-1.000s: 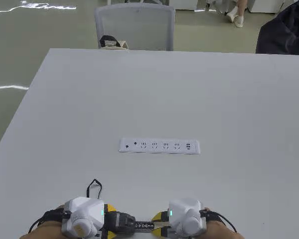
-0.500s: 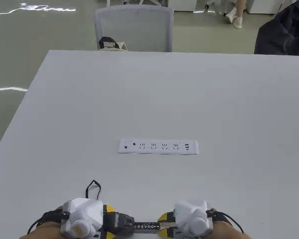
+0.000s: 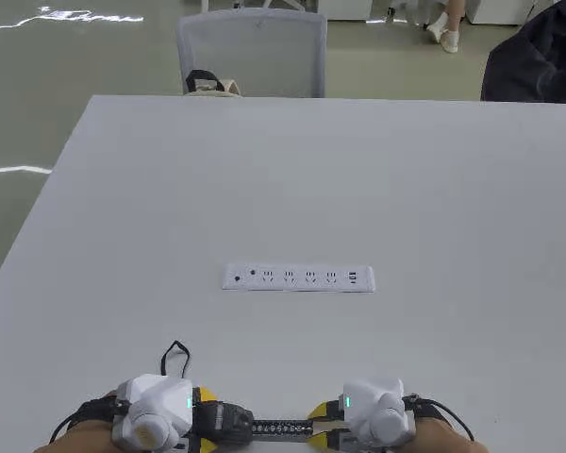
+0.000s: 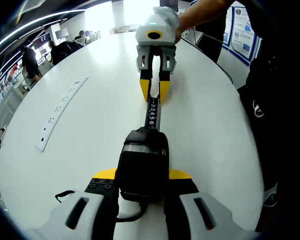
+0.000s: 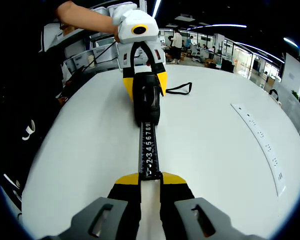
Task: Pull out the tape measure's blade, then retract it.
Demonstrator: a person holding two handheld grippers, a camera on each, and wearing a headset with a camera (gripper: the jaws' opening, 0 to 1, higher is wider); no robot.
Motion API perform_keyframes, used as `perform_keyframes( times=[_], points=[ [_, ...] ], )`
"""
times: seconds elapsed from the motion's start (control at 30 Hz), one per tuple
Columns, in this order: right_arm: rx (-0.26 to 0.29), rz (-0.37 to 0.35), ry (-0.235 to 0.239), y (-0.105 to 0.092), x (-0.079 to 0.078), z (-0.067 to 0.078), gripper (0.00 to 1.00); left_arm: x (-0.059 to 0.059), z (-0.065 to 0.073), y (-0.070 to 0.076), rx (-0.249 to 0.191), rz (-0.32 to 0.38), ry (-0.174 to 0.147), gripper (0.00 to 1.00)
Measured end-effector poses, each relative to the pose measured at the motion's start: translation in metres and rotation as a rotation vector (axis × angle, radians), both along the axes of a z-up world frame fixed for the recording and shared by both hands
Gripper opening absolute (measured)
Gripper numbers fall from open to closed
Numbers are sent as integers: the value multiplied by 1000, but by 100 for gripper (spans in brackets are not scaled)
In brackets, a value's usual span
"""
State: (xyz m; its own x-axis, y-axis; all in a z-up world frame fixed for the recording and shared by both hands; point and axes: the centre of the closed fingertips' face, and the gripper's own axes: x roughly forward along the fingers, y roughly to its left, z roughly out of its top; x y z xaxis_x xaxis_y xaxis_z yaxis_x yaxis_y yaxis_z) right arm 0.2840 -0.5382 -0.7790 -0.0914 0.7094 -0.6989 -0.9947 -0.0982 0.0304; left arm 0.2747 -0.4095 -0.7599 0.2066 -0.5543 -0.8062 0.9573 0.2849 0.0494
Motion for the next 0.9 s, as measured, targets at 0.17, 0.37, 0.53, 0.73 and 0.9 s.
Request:
perform_keyframes(
  times=[0.17, 0.37, 0.53, 0.73, 0.9],
  points=[
    [-7, -5, 2, -8, 0, -1, 11, 0, 0, -1, 3, -1, 0, 30],
    [-9, -11, 9, -17, 1, -2, 11, 0, -1, 0, 4, 0, 1, 30],
    [-15, -7, 8, -24, 0, -2, 11, -1, -3, 2, -6, 5, 2, 30],
    [-19, -11, 4, -32, 0, -3, 11, -6, -3, 3, 27, -16, -13, 29],
    [-18, -17, 3, -34, 2, -2, 11, -5, -3, 4, 14, -5, 12, 29]
  ],
)
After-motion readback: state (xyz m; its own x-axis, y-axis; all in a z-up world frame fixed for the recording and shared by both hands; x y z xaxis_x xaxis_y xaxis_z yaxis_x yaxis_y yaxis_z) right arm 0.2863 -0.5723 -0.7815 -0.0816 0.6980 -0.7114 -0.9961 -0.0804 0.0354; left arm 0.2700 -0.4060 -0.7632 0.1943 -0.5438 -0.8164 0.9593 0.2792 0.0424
